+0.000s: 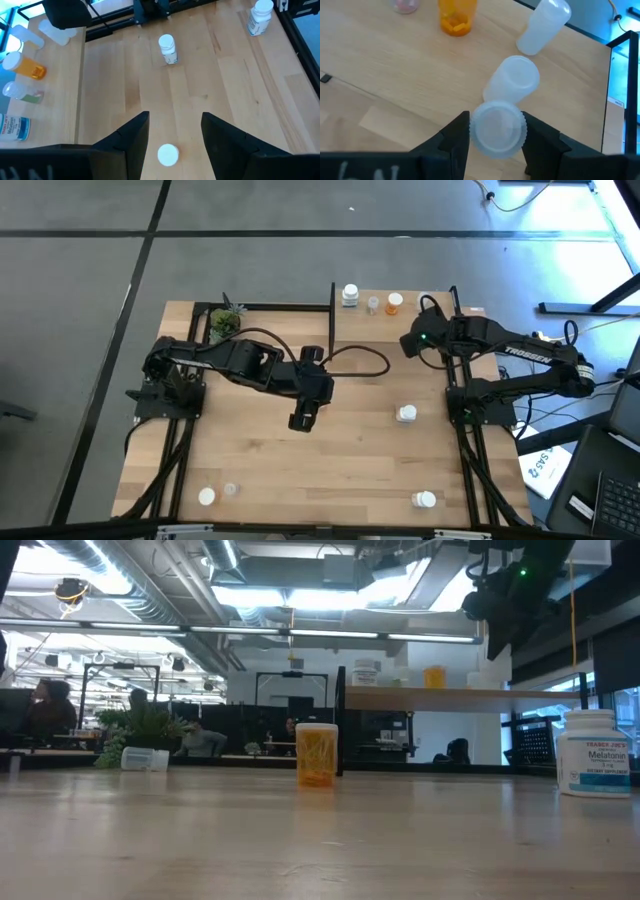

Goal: Pick and place medicine bottles onto shelf by color
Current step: Put the yellow transparent pill bottle on the shelf aligned with the other yellow transparent pill bottle

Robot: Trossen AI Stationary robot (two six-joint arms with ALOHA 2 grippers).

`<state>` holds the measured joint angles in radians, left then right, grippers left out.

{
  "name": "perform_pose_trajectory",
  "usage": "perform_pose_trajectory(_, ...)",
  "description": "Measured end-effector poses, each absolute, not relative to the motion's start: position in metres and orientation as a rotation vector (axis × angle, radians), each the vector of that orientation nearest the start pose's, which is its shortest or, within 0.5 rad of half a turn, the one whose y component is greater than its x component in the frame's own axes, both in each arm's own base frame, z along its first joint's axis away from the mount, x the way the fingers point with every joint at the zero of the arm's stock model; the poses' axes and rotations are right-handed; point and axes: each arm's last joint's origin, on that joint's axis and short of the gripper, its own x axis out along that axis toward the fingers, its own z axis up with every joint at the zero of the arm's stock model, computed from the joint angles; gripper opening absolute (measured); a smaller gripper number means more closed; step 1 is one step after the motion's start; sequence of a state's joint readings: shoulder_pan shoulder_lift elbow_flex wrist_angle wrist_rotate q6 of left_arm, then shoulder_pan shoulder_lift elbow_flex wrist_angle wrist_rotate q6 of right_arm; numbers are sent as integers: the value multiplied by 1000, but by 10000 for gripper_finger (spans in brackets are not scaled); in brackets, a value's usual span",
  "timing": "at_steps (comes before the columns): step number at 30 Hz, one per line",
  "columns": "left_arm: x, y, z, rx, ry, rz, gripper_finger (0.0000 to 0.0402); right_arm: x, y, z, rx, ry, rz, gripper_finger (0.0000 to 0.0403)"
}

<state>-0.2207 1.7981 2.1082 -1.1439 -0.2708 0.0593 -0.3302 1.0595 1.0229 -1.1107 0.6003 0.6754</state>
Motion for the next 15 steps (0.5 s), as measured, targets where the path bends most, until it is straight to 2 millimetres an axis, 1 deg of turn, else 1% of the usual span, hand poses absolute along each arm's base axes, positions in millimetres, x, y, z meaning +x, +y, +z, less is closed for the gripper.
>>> perform_pose_trajectory(8,352,-71,422,259,811,23,174,160,-73,301,380,839,-1185,155)
perform_pose_trajectory(12,352,-71,422,259,811,23,174,160,-71,300,424,878,-1127,155)
perform_pose_trajectory(15,352,-71,422,259,811,23,174,161,-70,300,424,893,-1101,155)
